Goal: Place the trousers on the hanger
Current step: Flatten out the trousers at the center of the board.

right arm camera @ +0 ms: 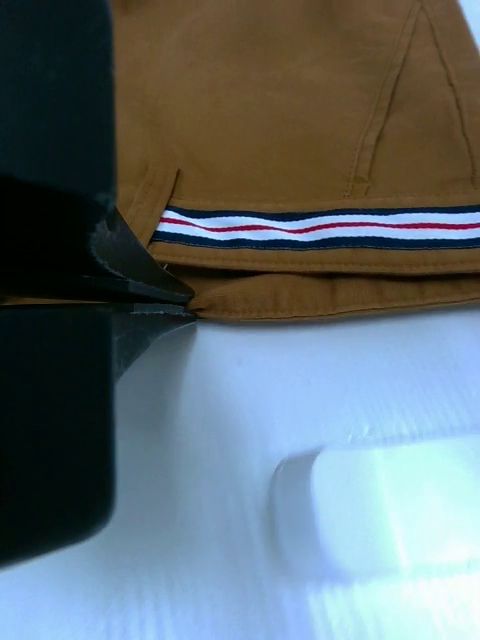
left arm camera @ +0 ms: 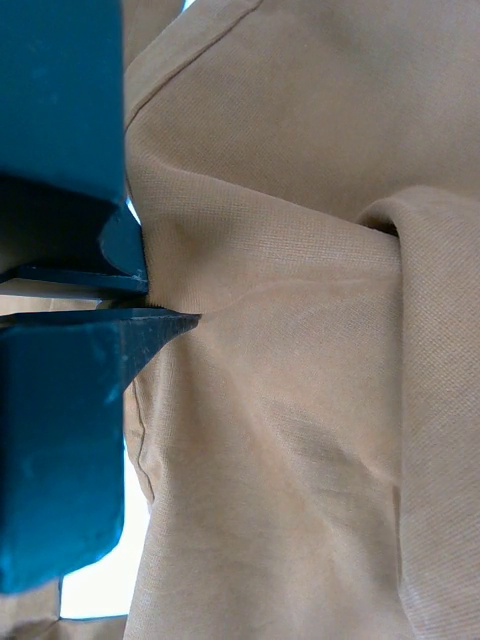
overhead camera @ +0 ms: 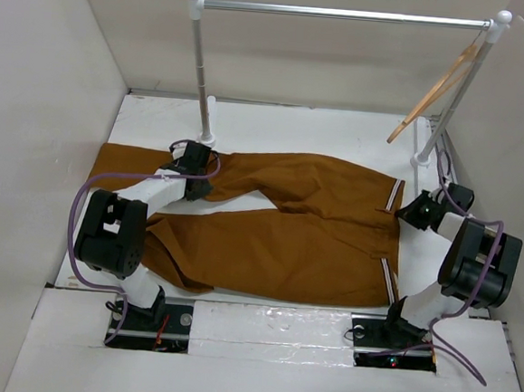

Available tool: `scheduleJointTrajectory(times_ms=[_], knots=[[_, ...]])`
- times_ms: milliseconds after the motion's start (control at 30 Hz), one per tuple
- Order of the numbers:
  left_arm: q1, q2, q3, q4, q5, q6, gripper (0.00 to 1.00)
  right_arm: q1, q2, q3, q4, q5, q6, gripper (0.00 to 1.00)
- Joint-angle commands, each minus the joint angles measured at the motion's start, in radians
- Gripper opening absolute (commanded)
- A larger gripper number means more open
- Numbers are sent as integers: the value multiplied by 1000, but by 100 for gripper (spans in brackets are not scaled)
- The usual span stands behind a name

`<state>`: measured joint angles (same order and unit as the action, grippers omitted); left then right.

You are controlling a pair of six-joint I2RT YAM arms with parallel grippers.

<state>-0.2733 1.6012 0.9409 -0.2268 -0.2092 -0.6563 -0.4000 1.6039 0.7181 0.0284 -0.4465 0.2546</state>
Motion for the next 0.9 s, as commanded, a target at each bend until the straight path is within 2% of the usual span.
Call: scheduleJointTrajectory(times_ms=[0, 100, 167, 333, 533, 567, 600, 633, 667, 700, 733, 767, 867], knots=[[-15, -43, -10, 12, 4, 35, 0, -62, -106, -13, -1, -37, -11, 0], [-79, -38, 2, 11, -38, 50, 0, -111, -168, 15, -68, -11, -47, 0], [-79, -30, 4, 10, -27, 41, 0, -135, -180, 38, -102, 31, -77, 0], [-79, -18, 3, 6, 11, 32, 0, -258, -196, 82, -139, -4, -83, 0], [-79, 2, -14, 17, 86, 43, 0, -296, -67, 280, -271, 103, -100, 0], [-89, 11, -13, 8, 109, 52, 2, -296, -53, 315, -278, 114, -95, 6], [-89, 16, 2, -8, 117, 56, 7, -296, -42, 328, -278, 121, -89, 17], [-101, 11, 9, -14, 114, 63, 16, -278, -42, 342, -277, 129, -97, 27], [-110, 2, 12, -23, 114, 70, 27, -267, -48, 359, -286, 135, -104, 43], [-110, -26, 19, -29, 132, 76, 45, -252, -67, 400, -317, 149, -115, 49], [-110, -65, 30, -38, 148, 83, 62, -205, -94, 426, -340, 173, -132, 60], [-110, -84, 30, -39, 155, 83, 67, -204, -94, 426, -343, 173, -132, 60], [-110, -154, 73, -80, 131, 95, 71, -108, -188, 409, -337, 161, -129, 61]])
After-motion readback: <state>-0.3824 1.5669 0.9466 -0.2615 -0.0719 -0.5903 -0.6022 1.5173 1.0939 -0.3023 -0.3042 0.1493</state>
